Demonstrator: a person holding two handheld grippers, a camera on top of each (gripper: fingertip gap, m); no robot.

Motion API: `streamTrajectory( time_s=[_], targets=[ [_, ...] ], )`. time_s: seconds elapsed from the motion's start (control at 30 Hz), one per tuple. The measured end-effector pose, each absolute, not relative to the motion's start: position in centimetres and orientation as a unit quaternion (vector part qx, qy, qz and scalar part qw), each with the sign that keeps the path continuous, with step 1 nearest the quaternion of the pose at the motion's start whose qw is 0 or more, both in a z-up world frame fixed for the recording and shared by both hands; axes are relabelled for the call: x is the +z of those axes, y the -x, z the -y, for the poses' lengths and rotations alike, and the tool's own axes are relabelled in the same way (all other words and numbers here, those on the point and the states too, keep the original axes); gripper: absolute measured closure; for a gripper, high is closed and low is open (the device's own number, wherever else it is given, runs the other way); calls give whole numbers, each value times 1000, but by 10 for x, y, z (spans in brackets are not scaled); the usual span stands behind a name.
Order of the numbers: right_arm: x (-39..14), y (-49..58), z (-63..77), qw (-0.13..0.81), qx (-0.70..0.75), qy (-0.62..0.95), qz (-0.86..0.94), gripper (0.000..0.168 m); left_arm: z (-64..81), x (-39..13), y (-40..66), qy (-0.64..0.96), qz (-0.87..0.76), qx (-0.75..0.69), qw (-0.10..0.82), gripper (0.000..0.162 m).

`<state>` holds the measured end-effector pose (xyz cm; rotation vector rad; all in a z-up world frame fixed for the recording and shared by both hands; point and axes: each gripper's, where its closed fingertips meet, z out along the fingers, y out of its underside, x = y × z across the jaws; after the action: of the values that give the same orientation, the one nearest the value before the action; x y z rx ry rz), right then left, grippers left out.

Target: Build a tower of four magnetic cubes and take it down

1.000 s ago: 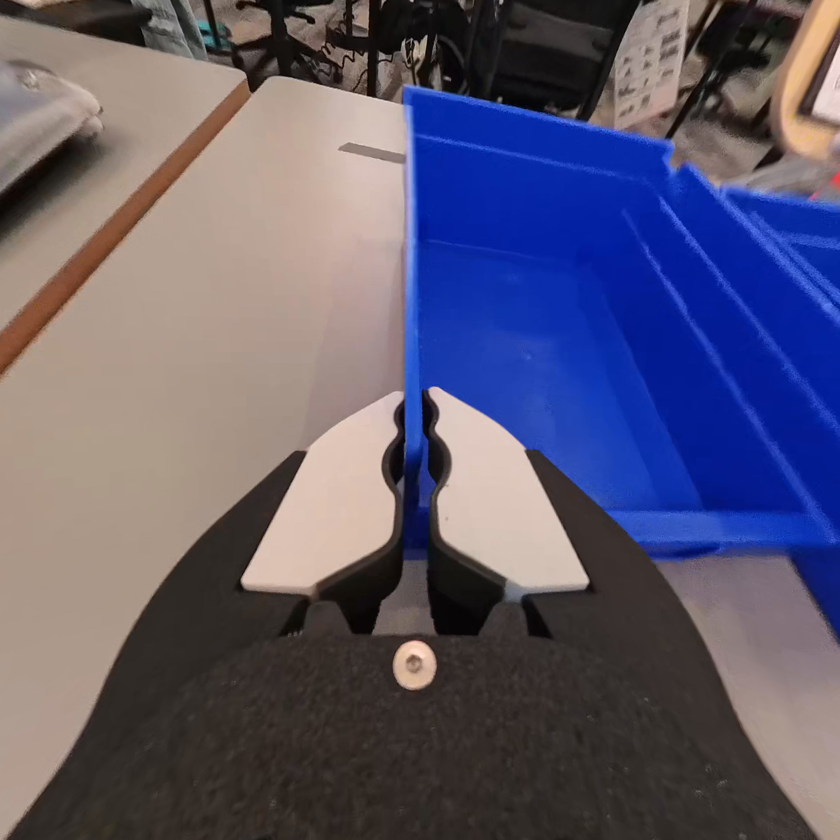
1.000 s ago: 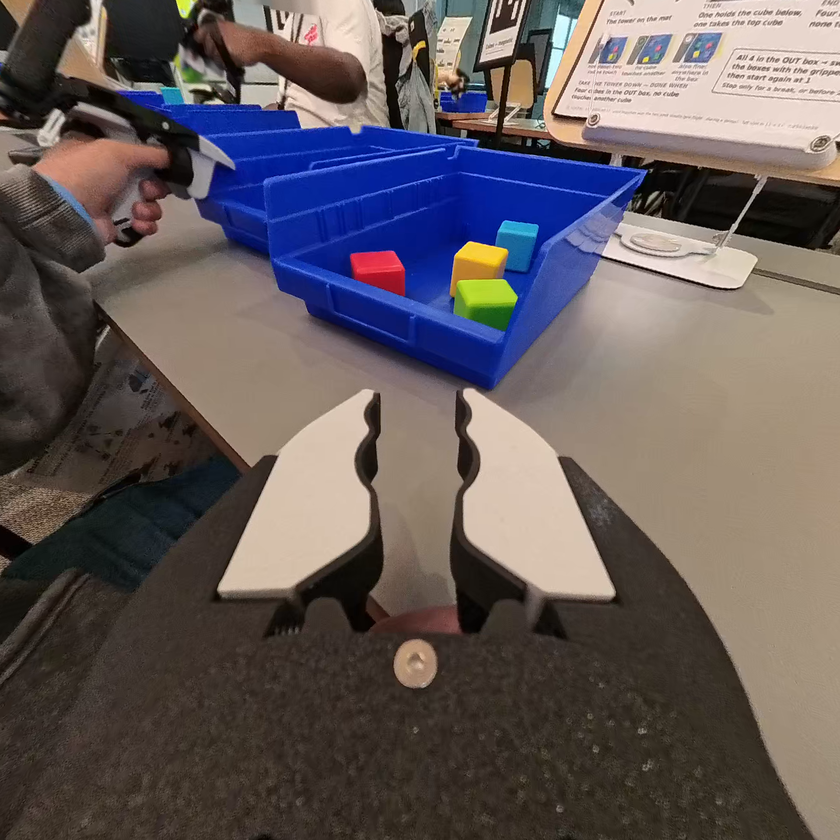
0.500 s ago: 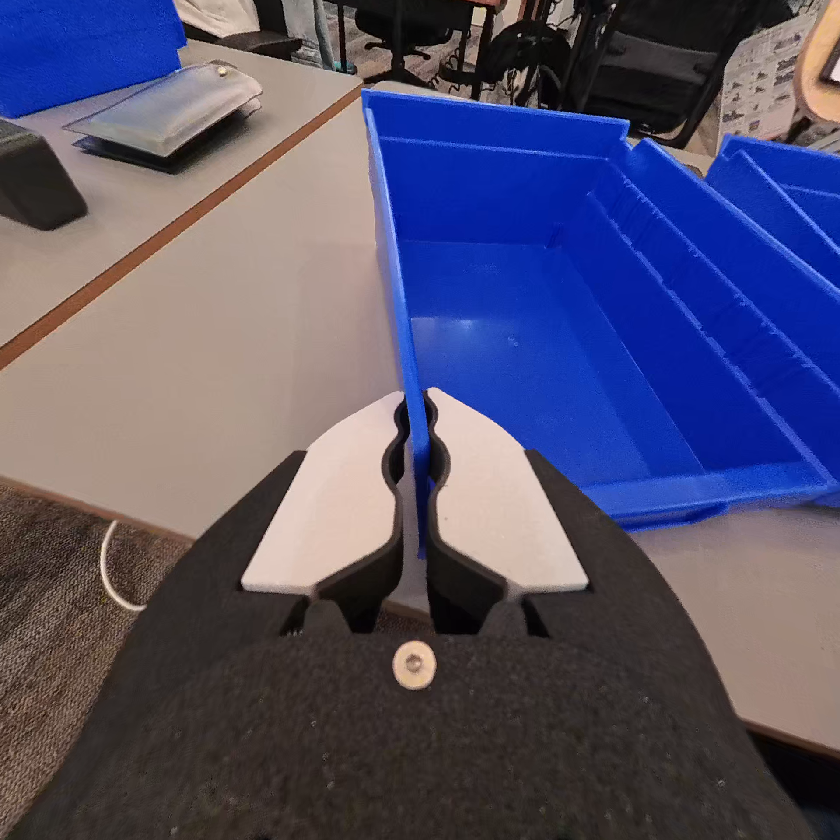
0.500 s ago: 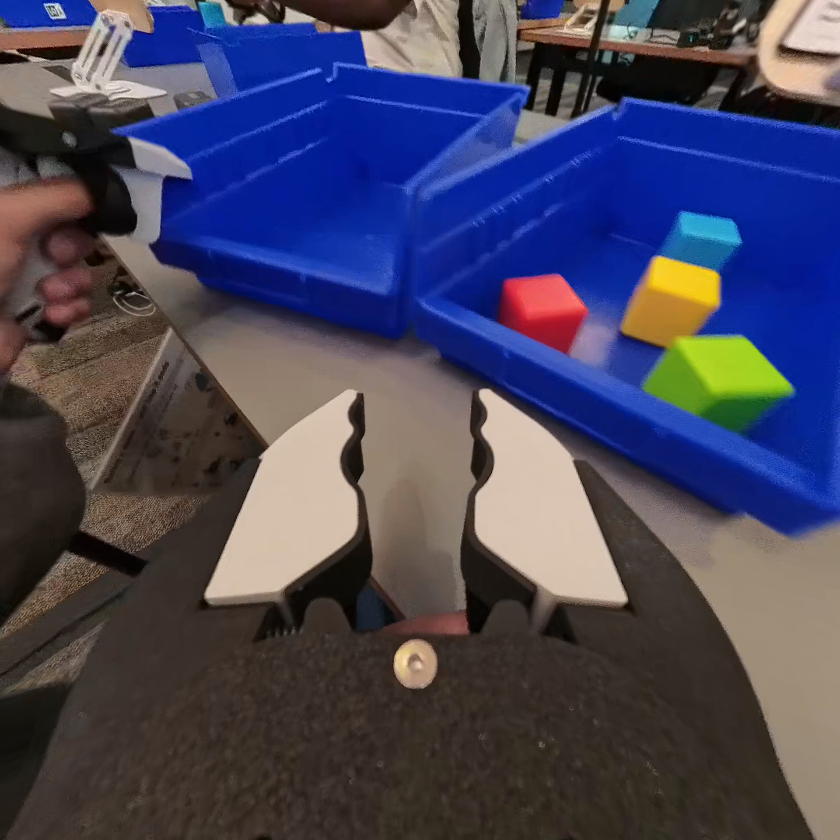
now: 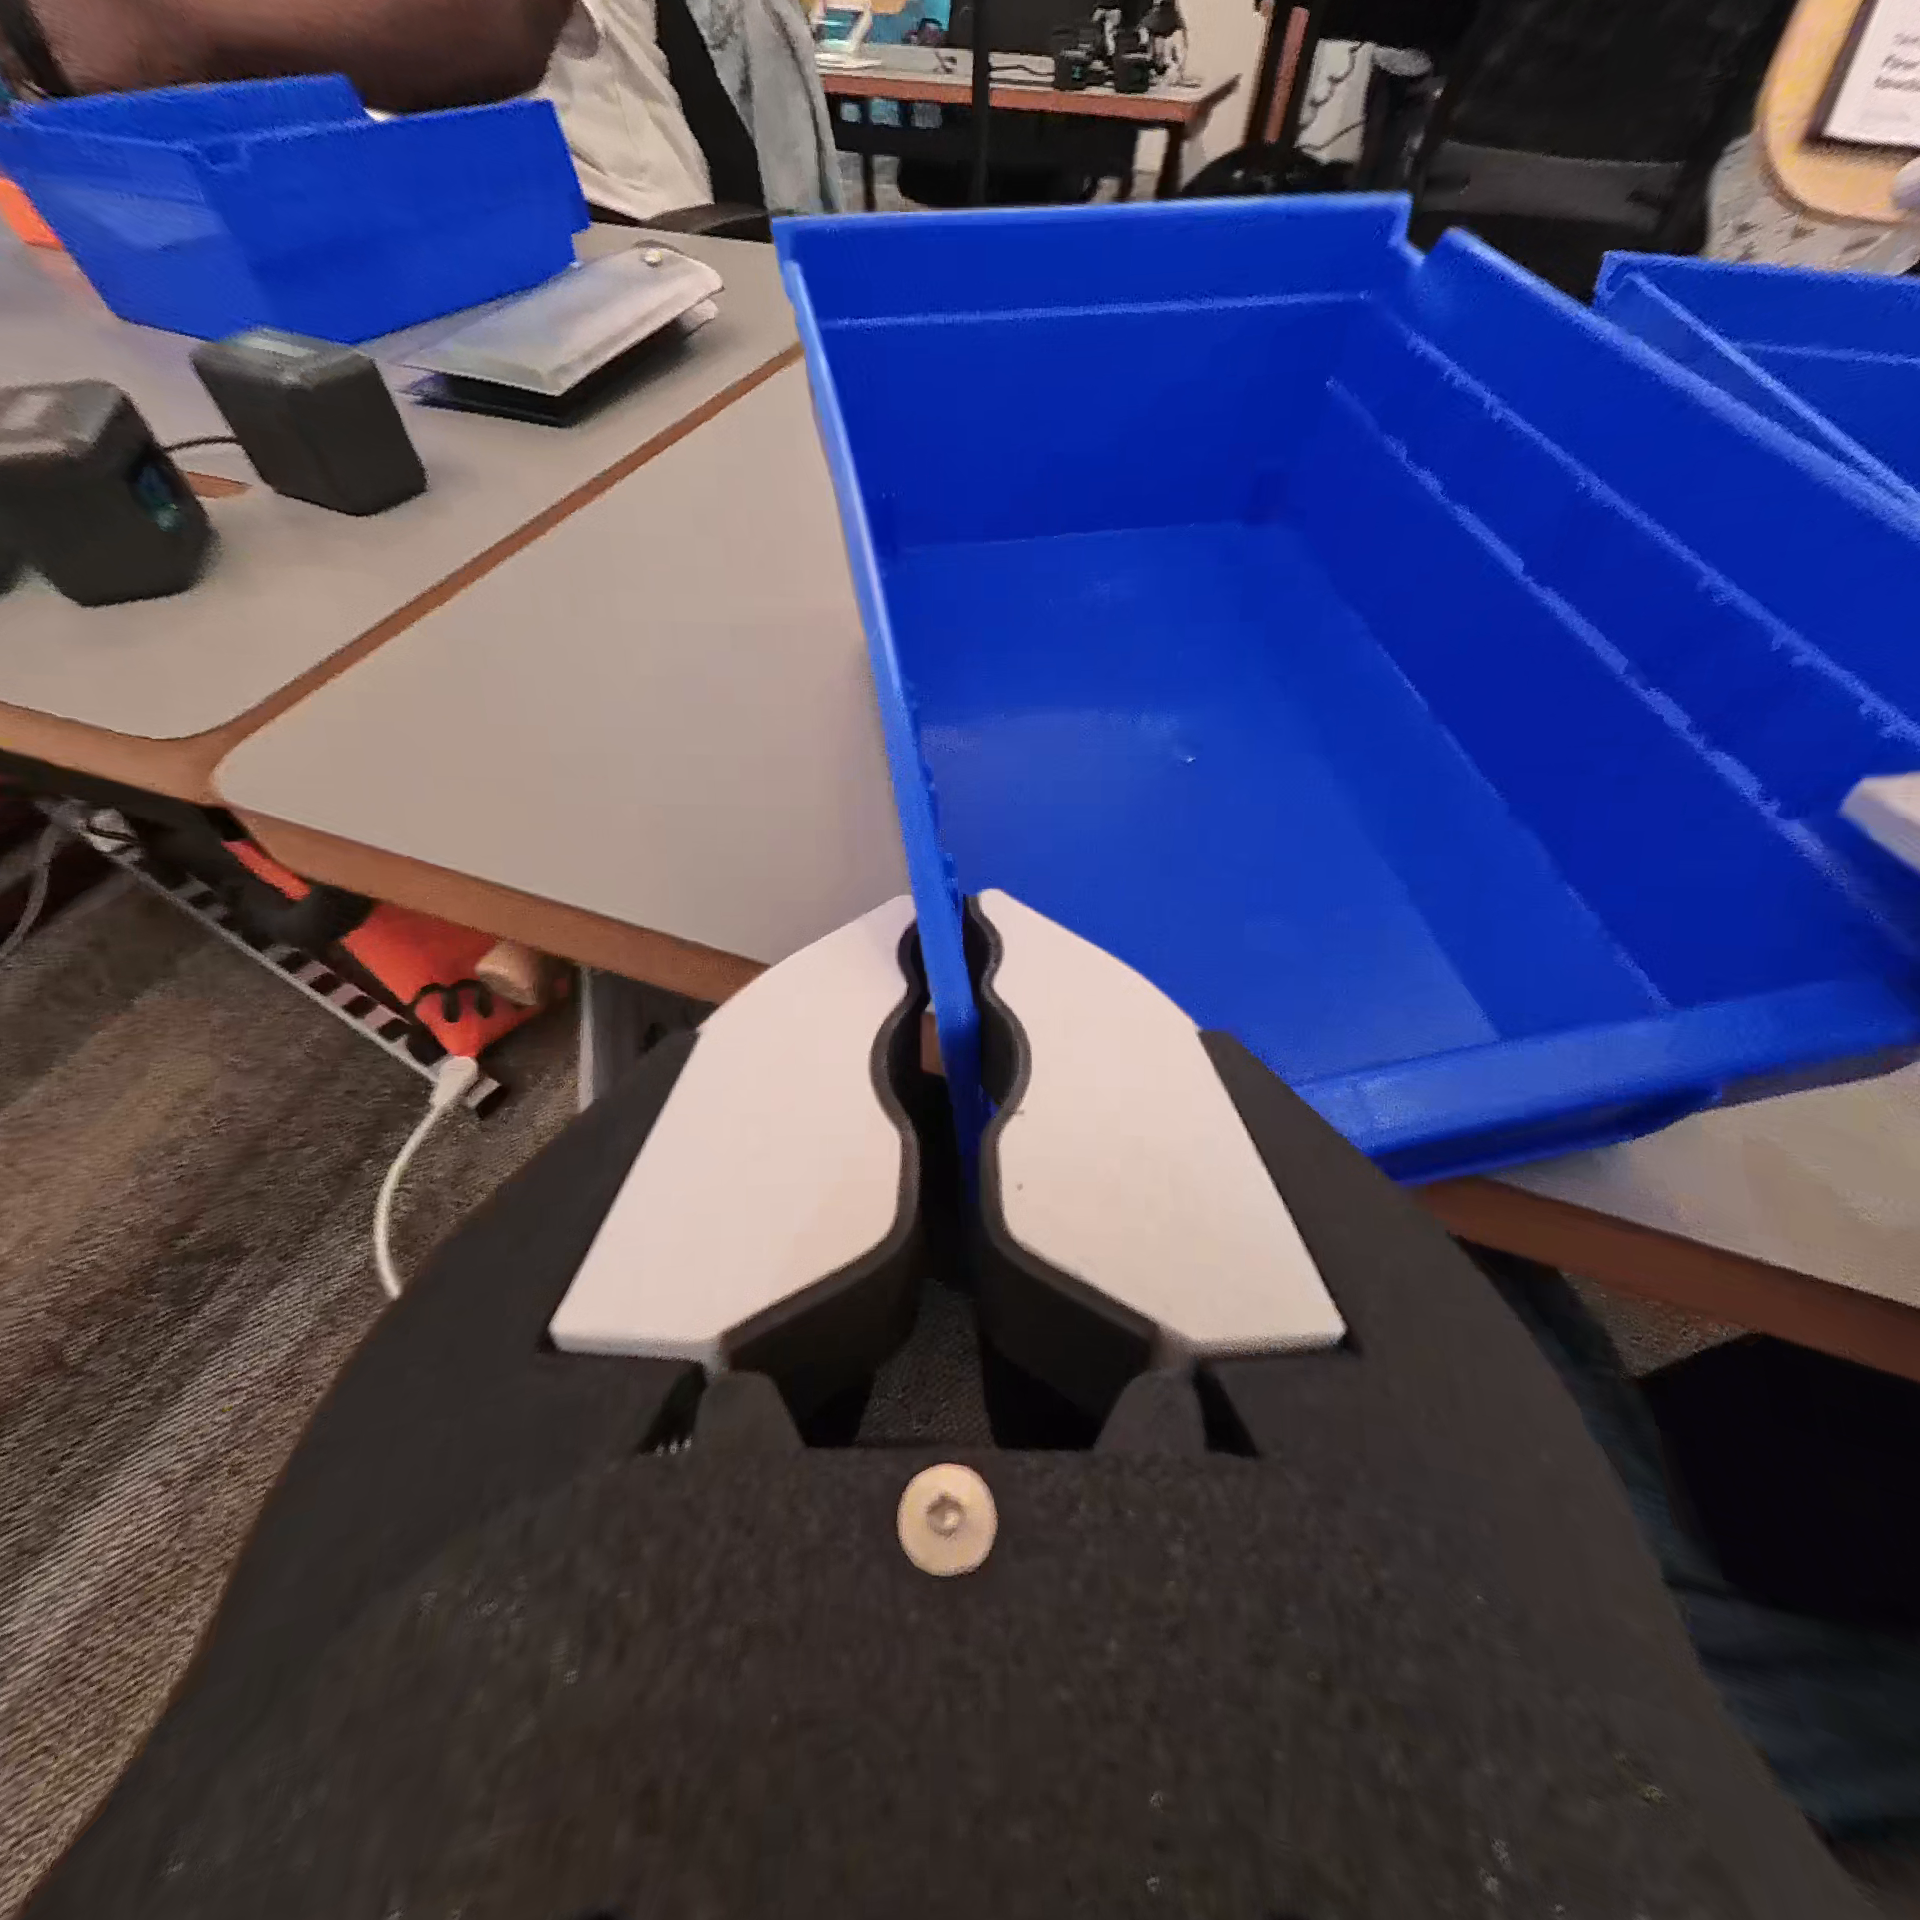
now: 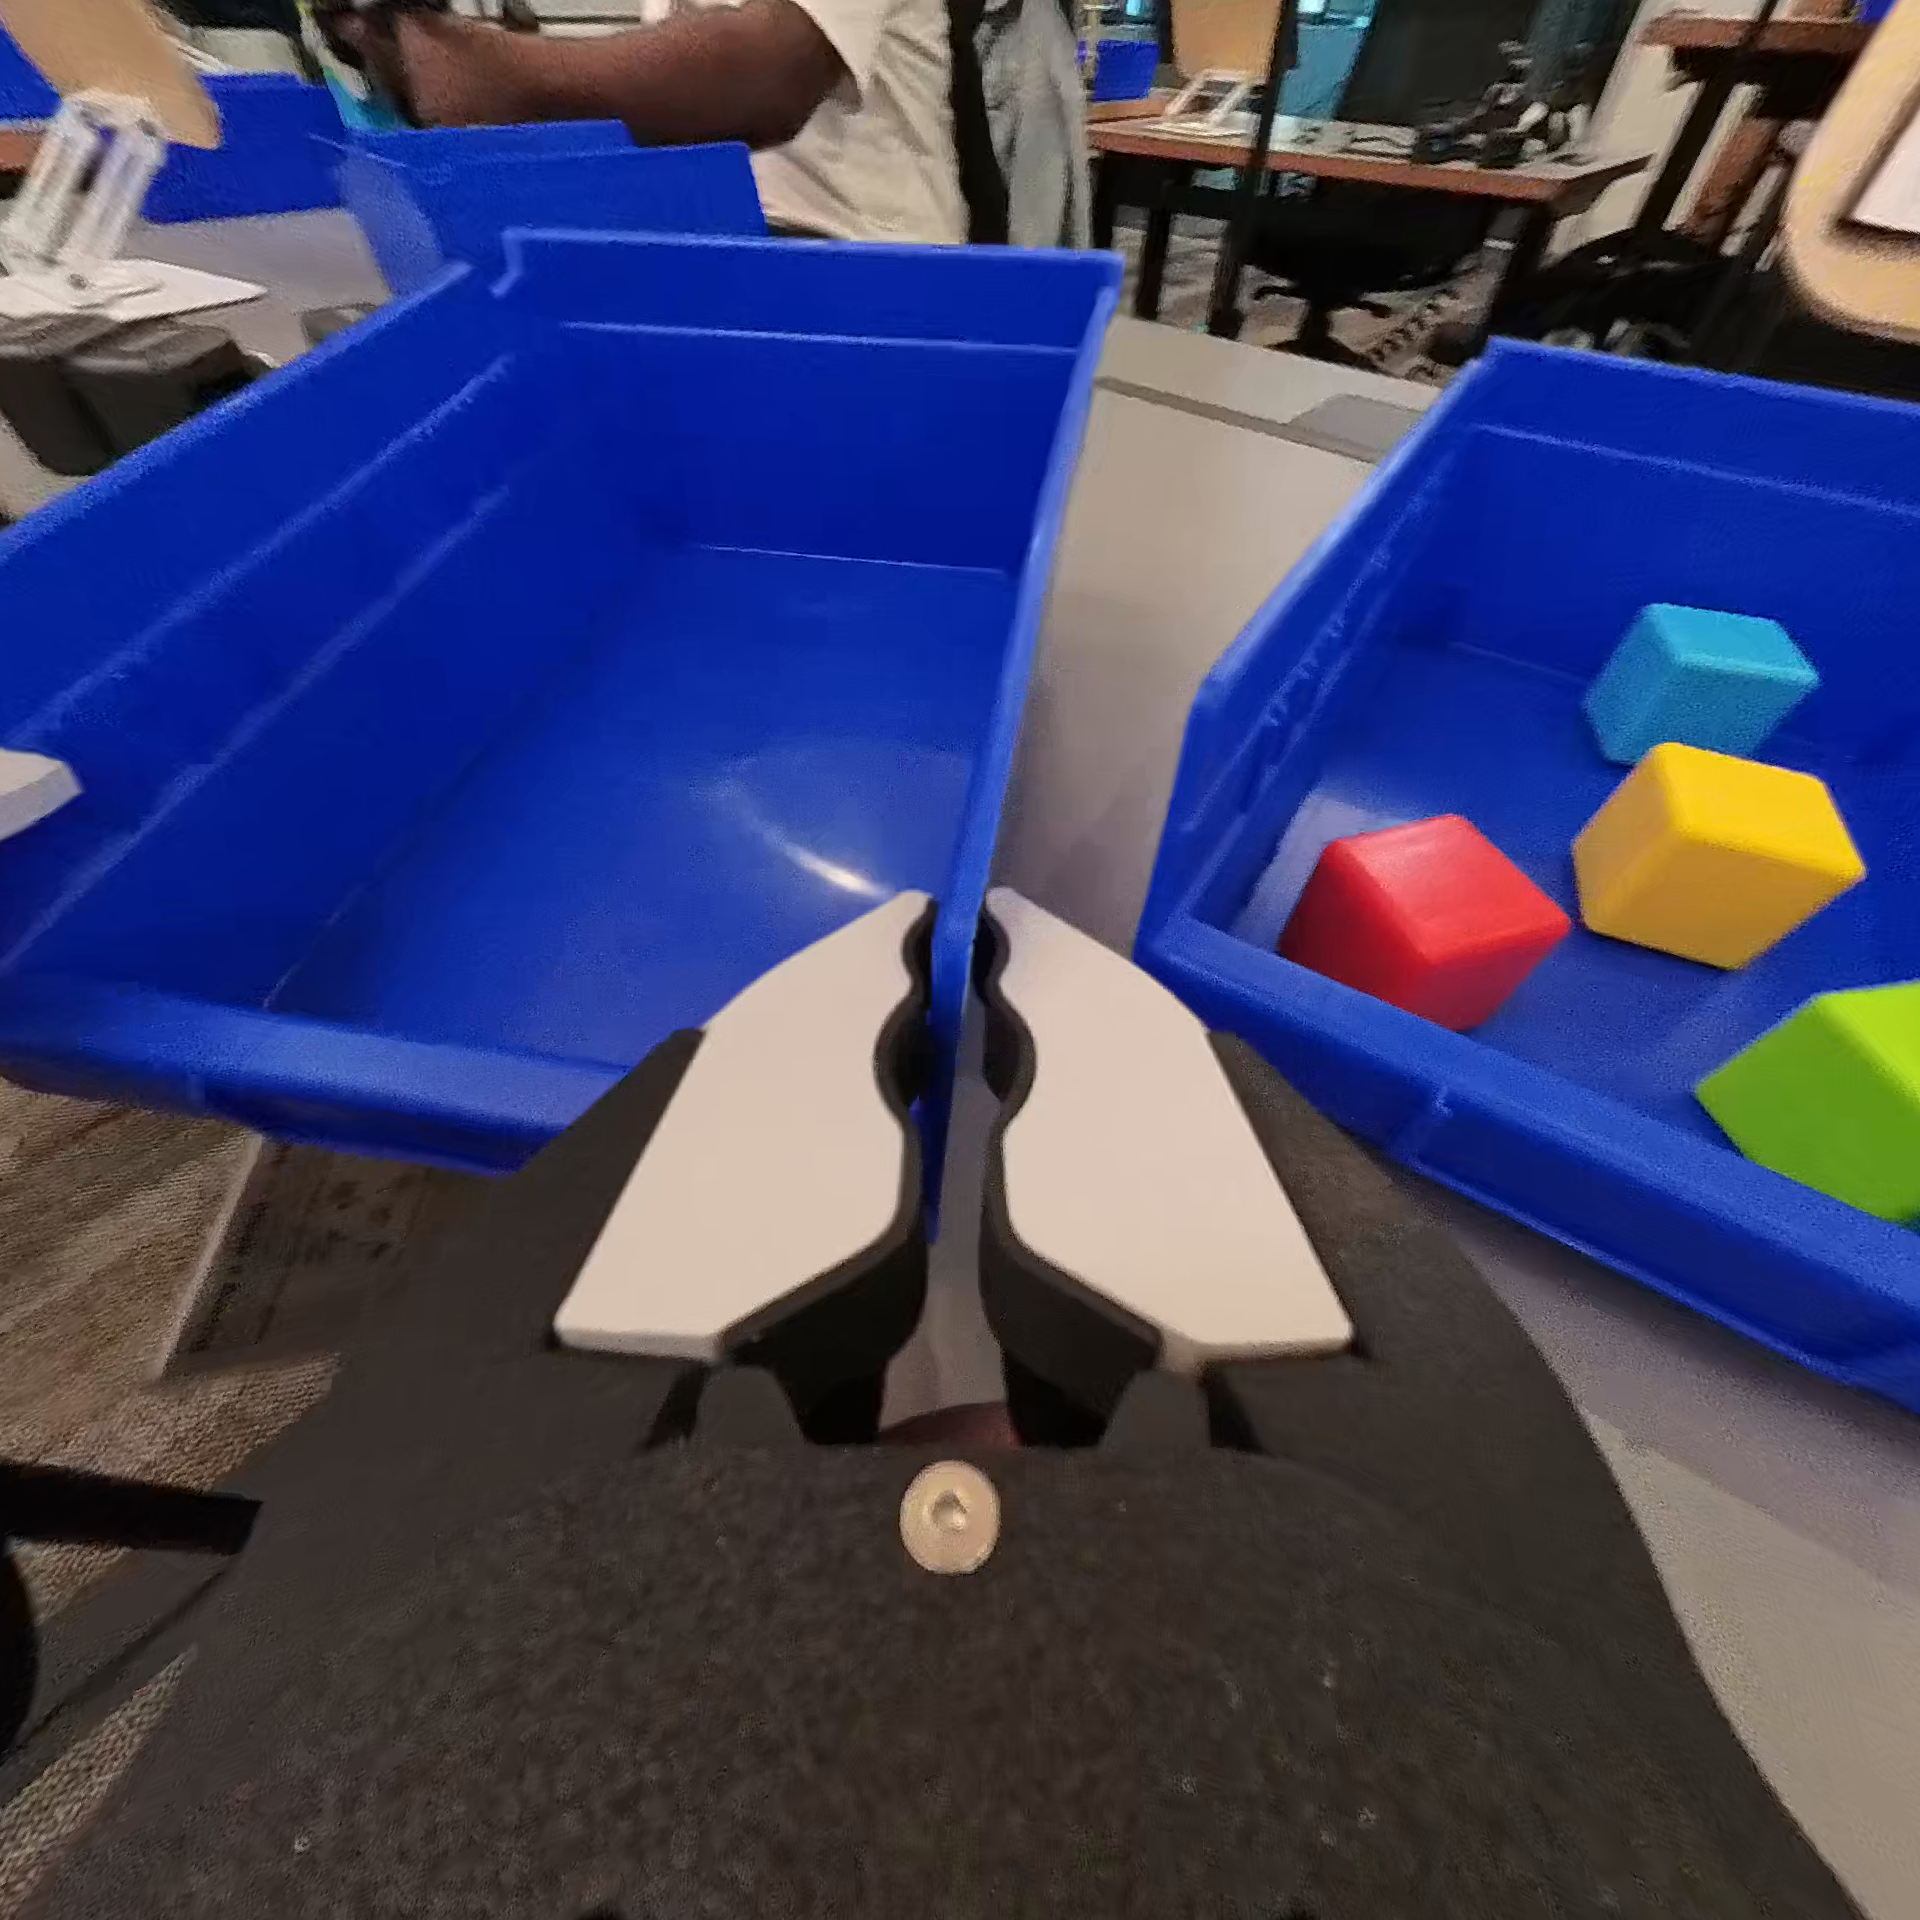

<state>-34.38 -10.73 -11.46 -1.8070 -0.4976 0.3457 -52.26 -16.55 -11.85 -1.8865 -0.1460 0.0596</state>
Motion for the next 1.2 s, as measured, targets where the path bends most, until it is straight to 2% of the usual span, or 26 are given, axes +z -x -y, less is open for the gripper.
streamTrajectory(
  time_s=[0.13,0.3,0.43,0.63,0.77,0.93,1.1,1.2],
  targets=[
    [-86,337,114,625,155,741,190,164,176,-93,516,774,58,42,629,158],
    [-3,274,126,738,112,654,128,165,169,-22,463,688,-12,72,722,157],
    [47,184,119,770,51,631,80,166,131,21,378,658,-53,6,751,157],
    [71,13,118,770,-27,637,-11,166,85,56,206,655,-121,-108,738,158],
    [58,-97,120,733,-76,672,-71,165,63,41,91,673,-142,-173,705,158],
    [-4,-212,121,661,-101,733,-128,165,42,-24,-36,736,-167,-227,615,159],
    [-83,-273,119,611,-34,773,-170,165,46,-77,-97,770,-194,-203,573,159],
    [-100,-284,119,587,-39,791,-169,165,48,-100,-108,788,-196,-197,549,158]
  ],
)
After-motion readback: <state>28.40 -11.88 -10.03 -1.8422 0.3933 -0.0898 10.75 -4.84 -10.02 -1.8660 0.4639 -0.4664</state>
